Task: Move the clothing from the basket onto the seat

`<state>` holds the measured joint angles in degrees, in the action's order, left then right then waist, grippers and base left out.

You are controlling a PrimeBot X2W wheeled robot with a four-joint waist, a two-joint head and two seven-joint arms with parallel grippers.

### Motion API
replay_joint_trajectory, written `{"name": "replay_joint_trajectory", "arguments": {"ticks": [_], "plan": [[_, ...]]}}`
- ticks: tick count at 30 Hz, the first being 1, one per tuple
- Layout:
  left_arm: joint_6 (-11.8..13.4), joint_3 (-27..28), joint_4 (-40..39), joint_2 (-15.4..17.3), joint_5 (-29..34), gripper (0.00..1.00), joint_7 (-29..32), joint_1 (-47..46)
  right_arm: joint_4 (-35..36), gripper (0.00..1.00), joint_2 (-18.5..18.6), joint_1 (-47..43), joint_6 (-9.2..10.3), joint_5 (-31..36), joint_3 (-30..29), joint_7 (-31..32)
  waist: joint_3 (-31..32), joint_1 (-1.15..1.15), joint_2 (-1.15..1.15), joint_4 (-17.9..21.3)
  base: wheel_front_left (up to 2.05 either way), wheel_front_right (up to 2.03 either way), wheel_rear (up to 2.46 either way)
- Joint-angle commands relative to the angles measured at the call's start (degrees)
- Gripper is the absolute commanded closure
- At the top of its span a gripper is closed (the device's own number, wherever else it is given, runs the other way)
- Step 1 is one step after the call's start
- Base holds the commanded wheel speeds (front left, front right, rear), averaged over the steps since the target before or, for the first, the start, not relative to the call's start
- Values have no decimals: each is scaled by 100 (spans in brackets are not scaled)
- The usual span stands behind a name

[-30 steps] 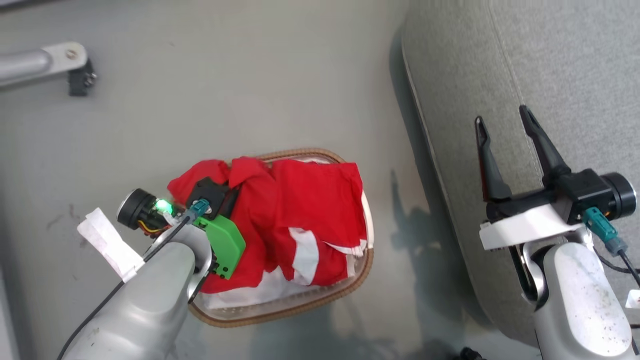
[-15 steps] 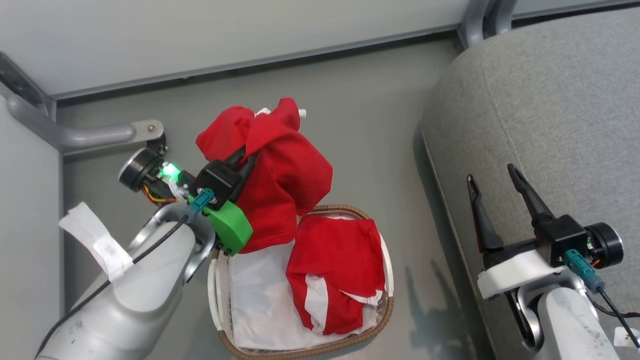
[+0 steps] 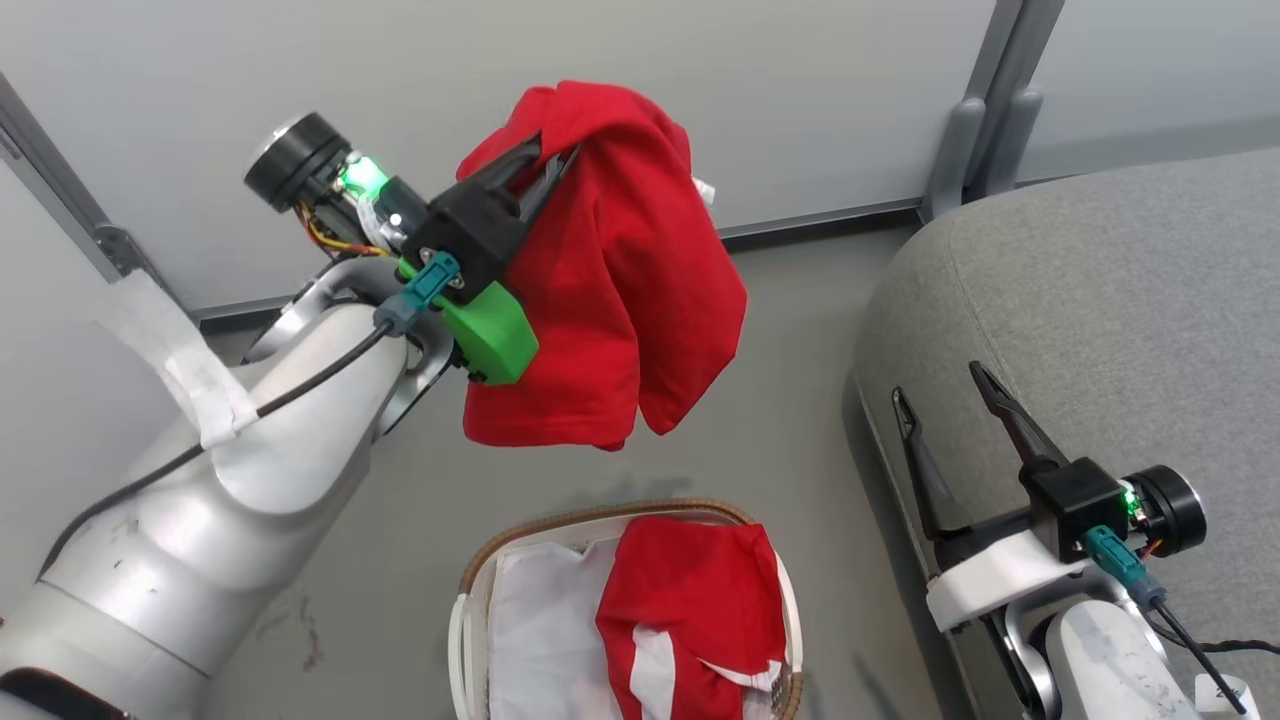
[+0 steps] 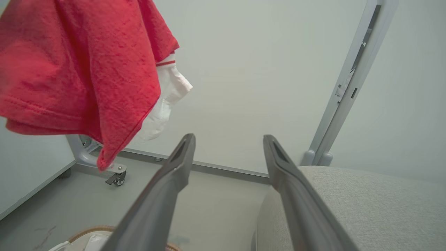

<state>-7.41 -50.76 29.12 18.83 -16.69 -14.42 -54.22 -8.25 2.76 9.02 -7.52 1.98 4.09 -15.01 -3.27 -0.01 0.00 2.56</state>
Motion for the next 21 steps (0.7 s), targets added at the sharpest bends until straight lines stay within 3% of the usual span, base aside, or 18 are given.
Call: {"name": "replay_joint_trajectory", "arguments": {"ticks": [1,11,21], "plan": [[-12,-70,-49,17,-39,100,7,-192,-9,0,23,-15,6,13,34,-26,123,1,0,2,0,0,0],[-7,-353,-239,-137,-192,100,-19,-761,-85,0,23,64,6,-105,528,-26,244,1,0,14,0,0,0],[-6,-596,-571,-298,-220,100,-33,-846,-341,0,24,714,6,-251,1096,-26,240,1,0,-83,0,0,0]]}}
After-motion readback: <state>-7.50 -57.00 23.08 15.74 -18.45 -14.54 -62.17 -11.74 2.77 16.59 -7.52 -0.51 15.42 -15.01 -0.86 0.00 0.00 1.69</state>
